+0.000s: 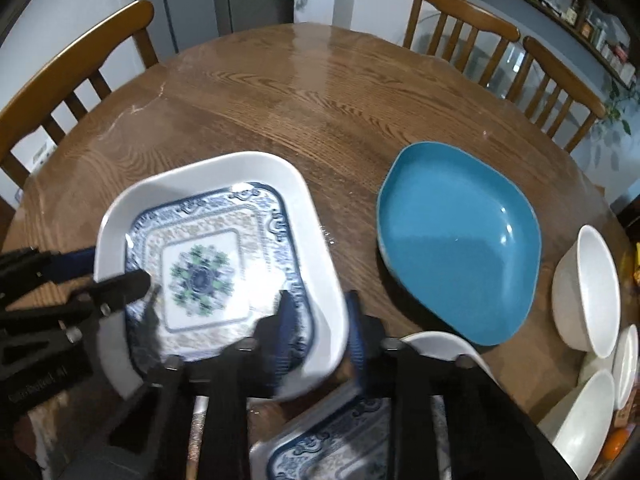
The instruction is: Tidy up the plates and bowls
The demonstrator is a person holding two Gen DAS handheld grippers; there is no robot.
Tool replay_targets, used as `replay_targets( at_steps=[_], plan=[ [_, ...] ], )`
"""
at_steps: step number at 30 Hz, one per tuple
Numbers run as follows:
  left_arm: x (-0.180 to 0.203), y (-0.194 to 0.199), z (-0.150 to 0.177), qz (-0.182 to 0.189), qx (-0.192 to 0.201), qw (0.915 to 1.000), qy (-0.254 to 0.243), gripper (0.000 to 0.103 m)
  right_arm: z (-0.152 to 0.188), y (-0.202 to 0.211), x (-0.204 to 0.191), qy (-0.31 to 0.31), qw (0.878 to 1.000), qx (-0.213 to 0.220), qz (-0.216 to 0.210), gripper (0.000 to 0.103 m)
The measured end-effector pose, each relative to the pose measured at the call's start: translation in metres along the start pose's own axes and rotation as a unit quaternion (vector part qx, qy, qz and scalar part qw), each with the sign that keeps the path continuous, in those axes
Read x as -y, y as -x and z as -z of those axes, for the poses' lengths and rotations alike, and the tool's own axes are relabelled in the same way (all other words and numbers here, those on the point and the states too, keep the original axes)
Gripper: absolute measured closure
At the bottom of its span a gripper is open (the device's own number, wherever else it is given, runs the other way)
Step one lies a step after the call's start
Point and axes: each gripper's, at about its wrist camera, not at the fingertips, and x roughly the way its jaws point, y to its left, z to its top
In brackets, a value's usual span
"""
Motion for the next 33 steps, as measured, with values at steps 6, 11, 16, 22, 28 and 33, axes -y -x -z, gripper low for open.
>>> replay_targets(
  at_steps=[6, 11, 16, 22, 28, 33],
  plan=[
    [-0.024, 0.008, 0.002, 0.002, 0.001, 0.9999, 0.015, 0.077, 0.005, 0.005, 0.001, -0.037, 0.999, 0.003, -0.040, 0.093],
    [-0.049, 0.028, 0.015, -0.007, 0.010, 0.9998, 0.018, 0.077, 0.007, 0.022, -0.019, -0.051, 0.996, 0.013, -0.077, 0.094],
    [-0.070, 0.050, 0.026, -0.027, 0.020, 0.9994, 0.004, 0.077, 0.014, 0.035, -0.051, -0.053, 0.994, 0.007, -0.100, 0.095],
    [-0.093, 0.057, 0.033, -0.044, 0.021, 0.9988, 0.007, 0.077, 0.031, 0.038, -0.083, -0.059, 0.990, -0.006, -0.127, 0.094],
    [-0.096, 0.053, 0.035, -0.051, 0.016, 0.9986, 0.002, 0.074, 0.042, 0.038, -0.096, -0.062, 0.991, -0.013, -0.119, 0.094],
    [-0.083, 0.054, 0.039, -0.053, 0.019, 0.9983, -0.013, 0.058, 0.047, 0.052, -0.092, -0.067, 0.992, 0.013, -0.103, 0.094]
  ],
)
